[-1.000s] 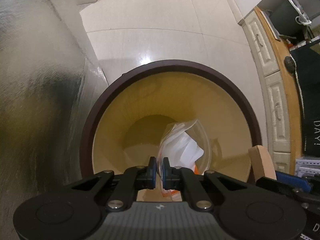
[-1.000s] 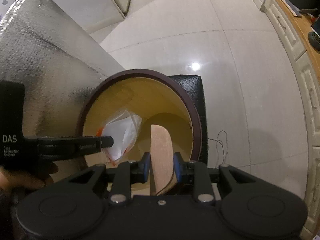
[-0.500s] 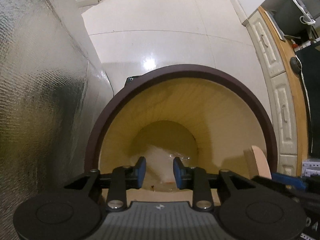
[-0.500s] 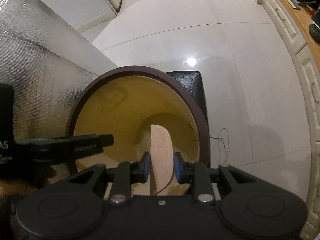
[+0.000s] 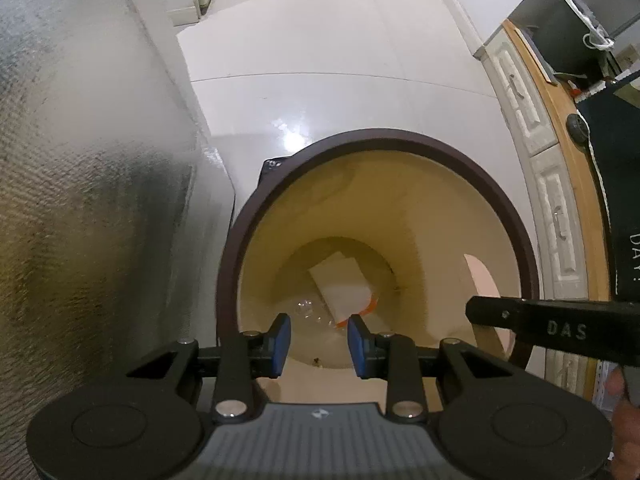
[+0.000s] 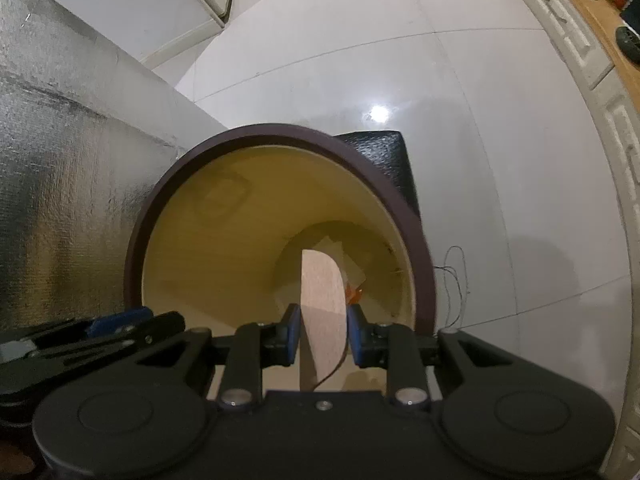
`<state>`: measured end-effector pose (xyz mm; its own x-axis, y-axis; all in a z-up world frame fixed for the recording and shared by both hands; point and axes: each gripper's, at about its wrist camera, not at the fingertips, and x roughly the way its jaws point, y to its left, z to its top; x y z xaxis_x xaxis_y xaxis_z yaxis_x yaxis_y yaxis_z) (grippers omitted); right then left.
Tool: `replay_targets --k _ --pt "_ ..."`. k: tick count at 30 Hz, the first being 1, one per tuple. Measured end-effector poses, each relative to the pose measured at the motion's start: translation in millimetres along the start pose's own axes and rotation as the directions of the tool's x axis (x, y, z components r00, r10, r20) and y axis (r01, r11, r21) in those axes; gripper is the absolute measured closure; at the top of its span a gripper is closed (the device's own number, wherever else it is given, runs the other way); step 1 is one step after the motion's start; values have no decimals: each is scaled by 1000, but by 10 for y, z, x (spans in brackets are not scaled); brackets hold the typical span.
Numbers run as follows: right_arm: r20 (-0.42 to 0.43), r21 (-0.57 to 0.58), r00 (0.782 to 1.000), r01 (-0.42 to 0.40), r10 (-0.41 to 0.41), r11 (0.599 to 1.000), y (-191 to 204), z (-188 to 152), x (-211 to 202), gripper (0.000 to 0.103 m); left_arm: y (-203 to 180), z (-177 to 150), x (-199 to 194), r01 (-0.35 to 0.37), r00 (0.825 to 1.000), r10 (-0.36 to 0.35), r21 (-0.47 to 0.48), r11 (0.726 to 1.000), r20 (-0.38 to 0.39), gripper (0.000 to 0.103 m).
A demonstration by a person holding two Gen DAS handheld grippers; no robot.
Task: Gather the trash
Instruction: 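Open the left tool over the bin while the right tool releases the wooden wedge, then raise both tools from the bin and move back toward the table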
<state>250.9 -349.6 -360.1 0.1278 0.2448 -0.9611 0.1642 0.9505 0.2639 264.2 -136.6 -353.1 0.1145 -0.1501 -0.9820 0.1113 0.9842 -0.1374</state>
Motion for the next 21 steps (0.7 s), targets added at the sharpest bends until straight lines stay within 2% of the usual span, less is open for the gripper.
replay_targets --k 8,12,15,21 --pt "5 1 1000 5 -5 1000 21 56 154 72 17 -6 45 -9 1000 9 7 1000 -4 69" --pt "3 -3 1000 6 -6 1000 22 16 106 62 1 -5 64 -15 1000 15 9 1000 -22 61" --pt "-15 -7 1000 9 -9 1000 -9 -32 67 60 -24 -11 69 -17 999 18 15 1000 -33 56" --pt "-17 -11 1000 25 -25 1000 -76 -119 -82 51 -61 -11 -8 -23 999 25 28 999 -41 51"
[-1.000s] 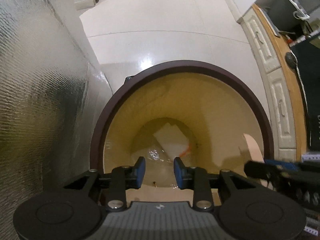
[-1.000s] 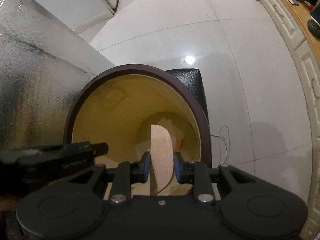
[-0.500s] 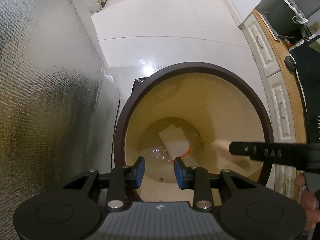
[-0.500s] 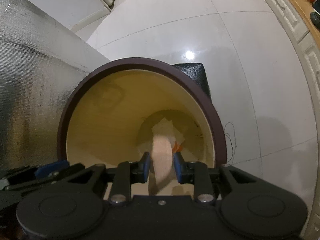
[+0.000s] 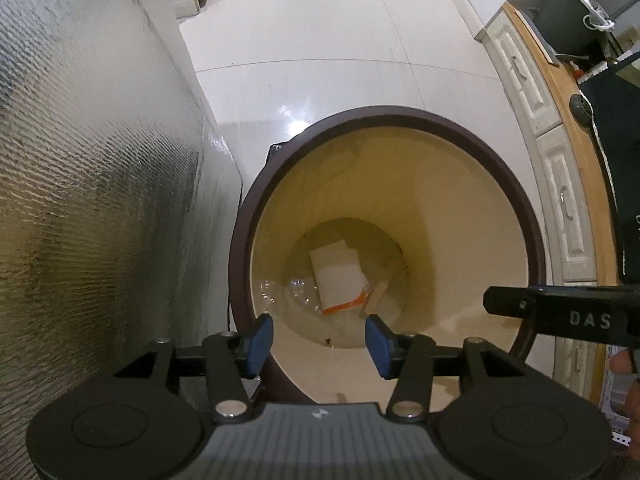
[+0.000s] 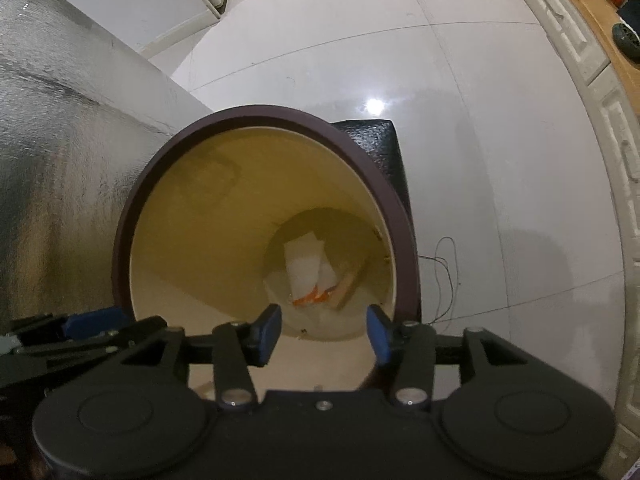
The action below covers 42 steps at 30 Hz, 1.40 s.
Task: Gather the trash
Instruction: 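Raise both tools from the bin and move back toward the table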
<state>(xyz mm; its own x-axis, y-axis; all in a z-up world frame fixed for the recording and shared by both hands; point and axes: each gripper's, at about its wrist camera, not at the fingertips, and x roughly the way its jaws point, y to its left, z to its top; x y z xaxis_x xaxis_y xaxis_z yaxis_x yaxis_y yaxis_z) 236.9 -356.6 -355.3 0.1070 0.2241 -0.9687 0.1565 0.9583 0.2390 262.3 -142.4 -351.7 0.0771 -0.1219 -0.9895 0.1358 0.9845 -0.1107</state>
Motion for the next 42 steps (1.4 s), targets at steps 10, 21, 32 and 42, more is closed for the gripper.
replay_targets --k 10,21,32,42 --pt "51 -45 999 13 -11 999 16 -71 -390 26 -24 -68 -337 -13 1000 13 -9 1000 21 29" --pt "130 -66 990 64 -55 996 84 -194 -809 0 40 -224 -746 -59 997 61 -52 997 46 1" --pt "181 -86 978 121 -103 989 161 -427 -1159 0 114 -429 -1126 -52 992 63 -99 994 112 0" --pt "274 -110 956 142 -108 984 236 -610 -1667 0 112 -607 -1645 -23 976 36 -60 998 214 0"
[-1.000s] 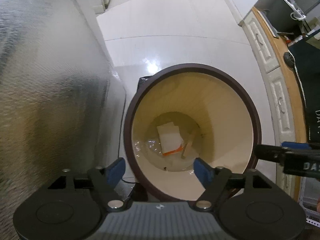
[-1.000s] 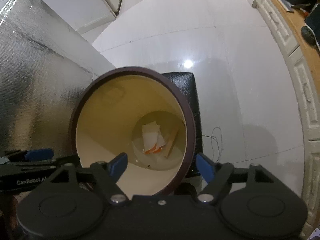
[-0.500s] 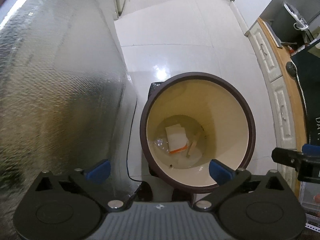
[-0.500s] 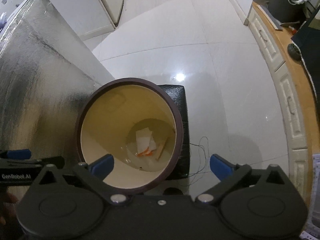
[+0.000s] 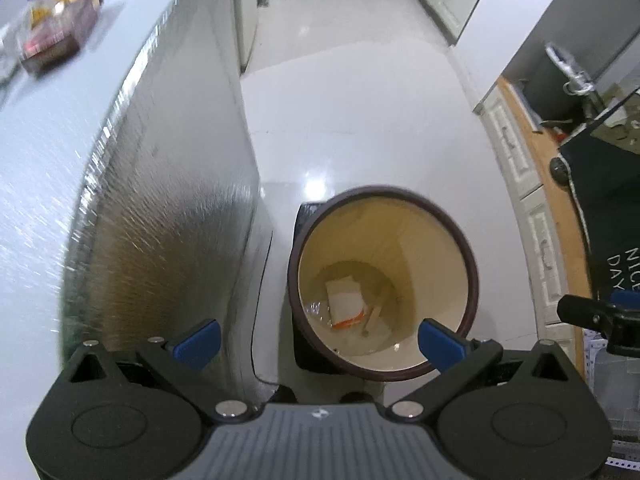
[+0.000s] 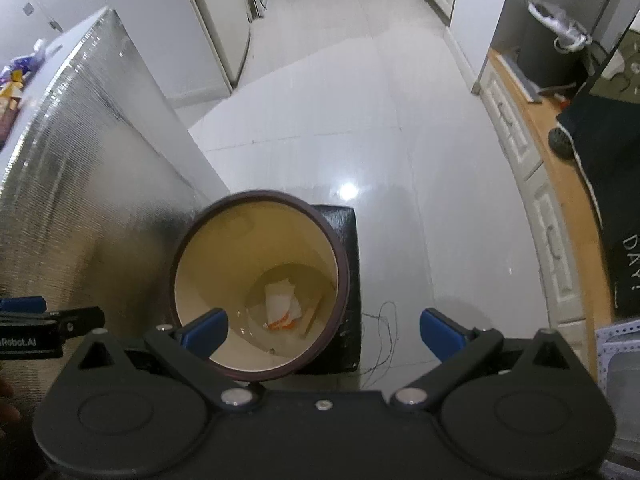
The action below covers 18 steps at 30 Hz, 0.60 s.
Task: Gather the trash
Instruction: 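Raise both tools from the bin and move back toward the table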
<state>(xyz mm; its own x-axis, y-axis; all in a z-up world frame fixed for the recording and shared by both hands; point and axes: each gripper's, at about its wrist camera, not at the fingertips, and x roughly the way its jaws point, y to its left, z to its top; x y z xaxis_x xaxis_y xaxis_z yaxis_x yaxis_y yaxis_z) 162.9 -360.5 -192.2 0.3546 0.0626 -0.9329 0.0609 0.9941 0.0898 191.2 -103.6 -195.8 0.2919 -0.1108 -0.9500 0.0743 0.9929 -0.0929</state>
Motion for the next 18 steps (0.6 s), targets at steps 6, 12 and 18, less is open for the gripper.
replay_targets --k 6,12,18 --pt "70 -27 997 -14 16 1000 111 55 -366 0 -13 87 -416 33 994 -34 14 999 104 0" --pt "154 -70 987 -35 45 997 295 196 -700 0 61 154 -811 39 978 -39 5 999 203 0" --pt "226 -132 969 -66 95 989 588 401 -932 0 305 186 -1137 16 962 -3 -44 999 274 0"
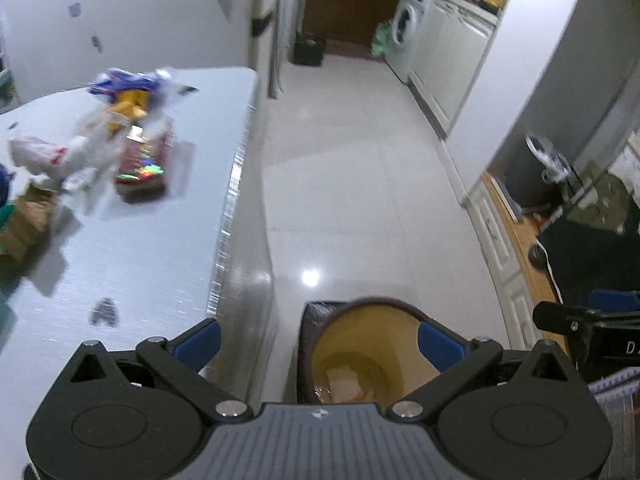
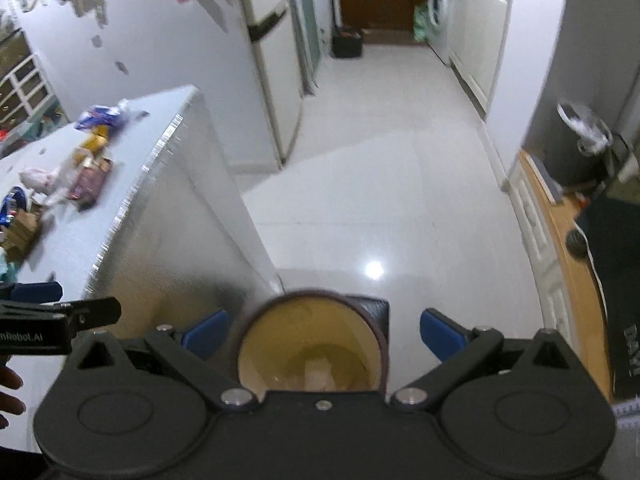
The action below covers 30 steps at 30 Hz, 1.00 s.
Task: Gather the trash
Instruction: 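Raise both tools from the bin and move back toward the table, then grasp the teal plastic bag with the left tool while the right tool grasps the red cigarette pack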
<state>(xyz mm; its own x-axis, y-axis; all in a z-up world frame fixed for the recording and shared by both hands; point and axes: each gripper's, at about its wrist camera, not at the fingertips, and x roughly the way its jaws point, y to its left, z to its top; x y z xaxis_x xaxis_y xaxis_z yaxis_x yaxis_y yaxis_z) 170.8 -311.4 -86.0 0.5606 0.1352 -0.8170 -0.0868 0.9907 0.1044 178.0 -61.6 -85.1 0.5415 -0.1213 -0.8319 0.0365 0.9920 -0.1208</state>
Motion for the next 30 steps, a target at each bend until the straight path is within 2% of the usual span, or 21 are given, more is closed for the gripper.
replay_targets --k 6,13,21,30 --pt "38 -86 998 -54 57 995 388 275 3 0 400 114 -283 -46 996 52 -92 995 71 0" --pt "53 -165 988 -135 146 977 913 504 134 0 1005 164 -548 -136 980 163 -213 967 115 0" --pt "51 -239 978 -186 203 953 1556 661 291 0 1762 44 -797 -202 959 259 -360 911 115 0" --pt "41 -298 974 -200 222 934 2216 807 503 0 2544 -224 -897 -217 952 298 -520 826 75 0"
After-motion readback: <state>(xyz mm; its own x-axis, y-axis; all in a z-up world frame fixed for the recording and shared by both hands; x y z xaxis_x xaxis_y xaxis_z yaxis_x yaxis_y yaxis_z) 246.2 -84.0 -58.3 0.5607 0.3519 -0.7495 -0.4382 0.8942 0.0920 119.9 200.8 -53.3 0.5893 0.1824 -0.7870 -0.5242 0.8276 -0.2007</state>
